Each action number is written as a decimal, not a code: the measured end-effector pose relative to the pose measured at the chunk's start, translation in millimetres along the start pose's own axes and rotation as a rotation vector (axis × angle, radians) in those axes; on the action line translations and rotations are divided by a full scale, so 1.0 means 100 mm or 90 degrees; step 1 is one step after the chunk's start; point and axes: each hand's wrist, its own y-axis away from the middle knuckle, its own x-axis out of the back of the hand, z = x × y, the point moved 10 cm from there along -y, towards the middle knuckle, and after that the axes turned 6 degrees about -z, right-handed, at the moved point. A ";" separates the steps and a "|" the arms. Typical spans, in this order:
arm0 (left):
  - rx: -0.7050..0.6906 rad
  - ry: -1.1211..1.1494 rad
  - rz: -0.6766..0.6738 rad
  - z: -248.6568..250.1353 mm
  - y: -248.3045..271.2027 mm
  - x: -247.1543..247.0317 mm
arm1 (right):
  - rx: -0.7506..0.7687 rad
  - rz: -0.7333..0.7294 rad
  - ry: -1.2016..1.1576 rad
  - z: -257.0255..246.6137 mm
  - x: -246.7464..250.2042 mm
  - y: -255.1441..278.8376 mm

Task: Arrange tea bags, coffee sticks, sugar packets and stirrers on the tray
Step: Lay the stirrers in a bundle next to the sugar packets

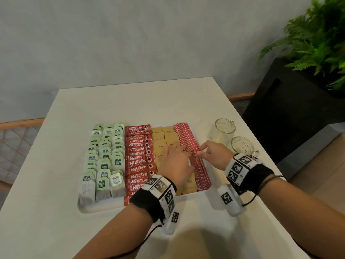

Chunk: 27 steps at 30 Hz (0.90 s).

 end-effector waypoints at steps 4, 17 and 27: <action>0.000 -0.050 -0.031 -0.01 0.02 -0.03 | 0.129 0.017 0.078 -0.15 -0.04 0.24; 0.040 -0.152 -0.158 0.01 -0.05 -0.40 | 0.139 -0.199 0.271 0.15 -0.59 0.38; 0.046 -0.151 -0.197 0.06 -0.02 -0.39 | 0.183 -0.172 0.198 0.13 -0.48 0.36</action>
